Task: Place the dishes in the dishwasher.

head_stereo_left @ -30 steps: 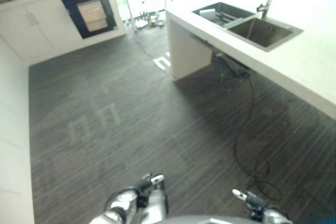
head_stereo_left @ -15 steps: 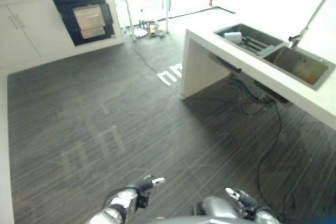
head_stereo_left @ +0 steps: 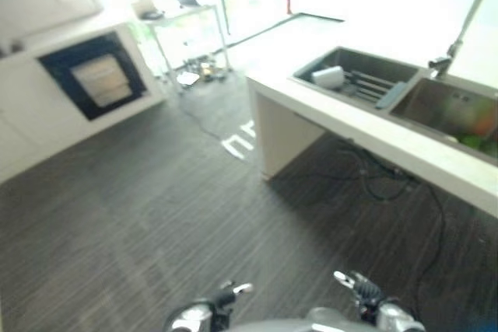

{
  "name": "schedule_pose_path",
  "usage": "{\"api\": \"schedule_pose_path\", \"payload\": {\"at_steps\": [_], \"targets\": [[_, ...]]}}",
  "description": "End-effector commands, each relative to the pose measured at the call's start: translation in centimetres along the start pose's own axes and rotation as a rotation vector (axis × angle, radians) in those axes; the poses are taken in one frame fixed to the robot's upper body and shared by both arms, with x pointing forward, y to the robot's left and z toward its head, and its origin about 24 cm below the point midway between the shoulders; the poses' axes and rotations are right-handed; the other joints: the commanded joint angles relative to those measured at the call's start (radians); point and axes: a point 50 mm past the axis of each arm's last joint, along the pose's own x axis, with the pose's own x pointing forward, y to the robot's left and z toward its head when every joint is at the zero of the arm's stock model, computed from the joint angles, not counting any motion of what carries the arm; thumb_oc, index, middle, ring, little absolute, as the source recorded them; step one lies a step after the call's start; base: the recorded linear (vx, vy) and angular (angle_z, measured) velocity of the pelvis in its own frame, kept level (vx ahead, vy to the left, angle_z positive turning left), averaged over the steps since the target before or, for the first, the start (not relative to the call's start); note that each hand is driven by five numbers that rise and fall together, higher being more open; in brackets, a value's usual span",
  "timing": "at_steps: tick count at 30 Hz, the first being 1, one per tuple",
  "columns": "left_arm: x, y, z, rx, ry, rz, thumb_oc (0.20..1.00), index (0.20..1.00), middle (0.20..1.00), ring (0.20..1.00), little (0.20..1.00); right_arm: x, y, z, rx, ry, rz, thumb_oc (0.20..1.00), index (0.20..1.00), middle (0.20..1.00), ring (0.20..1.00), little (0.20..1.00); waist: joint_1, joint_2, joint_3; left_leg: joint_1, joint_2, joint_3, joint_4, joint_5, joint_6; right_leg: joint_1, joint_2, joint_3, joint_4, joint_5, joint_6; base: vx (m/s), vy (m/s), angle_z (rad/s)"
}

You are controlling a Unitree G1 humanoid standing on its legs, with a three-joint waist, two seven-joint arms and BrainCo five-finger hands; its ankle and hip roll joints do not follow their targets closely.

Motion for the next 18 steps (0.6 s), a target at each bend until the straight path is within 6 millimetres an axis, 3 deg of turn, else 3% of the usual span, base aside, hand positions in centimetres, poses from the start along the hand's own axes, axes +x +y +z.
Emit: {"api": "schedule_pose_path", "payload": {"at_steps": [1, 2, 3, 5, 6, 10, 13, 18], "targets": [[0.3, -1.2, 1.2, 0.036, -0.047, -0.036, 1.0, 1.0, 1.0, 1.0, 1.0, -0.3, -2.3, 1.4, -0.037, -0.039, -0.05, 1.0, 1.0, 1.0, 1.0, 1.0, 0.037, 0.03, 0.049, 0.052, -0.07, -0.056, -0.536, -0.017, 0.026, -0.001, -0.029, 0.123, 0.048, 0.019, 0.144, 0.28, 0.079, -0.57], [0.3, -1.1, 1.2, 0.03, -0.05, -0.036, 1.0, 1.0, 1.0, 1.0, 1.0, -0.3, -2.4, 1.4, -0.037, -0.035, -0.052, 1.0, 1.0, 1.0, 1.0, 1.0, 0.044, 0.032, 0.051, 0.049, -0.062, -0.053, -0.644, -0.013, 0.029, 0.003, -0.021, 0.134, 0.048, 0.01, 0.15, 0.28, 0.149, -0.99], [0.3, -1.1, 1.2, 0.015, -0.051, -0.034, 1.0, 1.0, 1.0, 1.0, 1.0, -0.3, -2.3, 1.3, -0.03, -0.025, -0.054, 1.0, 1.0, 1.0, 1.0, 1.0, 0.057, 0.05, 0.061, 0.015, -0.059, -0.105, -0.724, -0.018, 0.025, 0.023, 0.003, 0.15, 0.048, -0.003, 0.155, 0.25, 0.176, -1.3], [0.3, -1.3, 0.7, 0.002, -0.05, -0.034, 1.0, 1.0, 1.0, 1.0, 1.0, -0.2, -2.0, 0.7, 0.121, 0.014, -0.066, 1.0, 1.0, 1.0, 1.0, 1.0, 0.084, 0.08, 0.052, -0.102, -0.042, -0.218, -0.724, -0.038, 0.002, 0.038, 0.044, 0.197, 0.048, -0.021, 0.159, 0.32, 0.246, -0.94], [0.2, -1.3, 0.5, -0.002, -0.048, -0.035, 1.0, 1.0, 1.0, 1.0, 1.0, -0.2, -2.3, 0.4, 0.154, 0.03, -0.078, 1.0, 1.0, 1.0, 1.0, 1.0, 0.087, 0.085, 0.048, -0.121, -0.034, -0.23, -0.724, -0.03, -0.007, 0.047, 0.048, 0.21, 0.048, -0.029, 0.162, 0.39, 0.285, -0.63], [0.2, -1.3, 0.3, -0.009, -0.048, -0.037, 1.0, 1.0, 1.0, 1.0, 1.0, -0.8, -3.9, -1.0, 0.168, 0.07, -0.159, 1.0, 1.0, 1.0, 1.0, 1.0, 0.067, 0.098, 0.04, -0.128, 0.003, -0.16, -0.724, -0.041, -0.012, 0.083, 0.028, 0.211, 0.048, -0.056, 0.177, 0.3, 0.247, -0.9], [0.1, -0.6, 0.4, 0.028, -0.05, 0.01, 1.0, 1.0, 1.0, 1.0, 1.0, -1.6, -5.0, -3.0, 0.222, 0.119, -0.205, 1.0, 1.0, 1.0, 1.0, 1.0, 0.05, 0.1, 0.017, -0.055, -0.039, -0.172, -0.724, -0.11, 0.027, 0.088, -0.009, 0.185, 0.048, -0.055, 0.196, 0.31, 0.253, -0.72], [0.1, 0.7, 1.1, 0.064, -0.047, 0.039, 1.0, 1.0, 1.0, 1.0, 1.0, -1.8, -5.0, -3.9, 0.249, 0.134, -0.229, 1.0, 1.0, 1.0, 1.0, 1.0, 0.034, 0.104, -0.008, -0.017, -0.07, -0.177, -0.724, -0.151, 0.055, 0.054, -0.04, 0.152, 0.048, -0.027, 0.215, 0.14, 0.127, -0.01]]}}
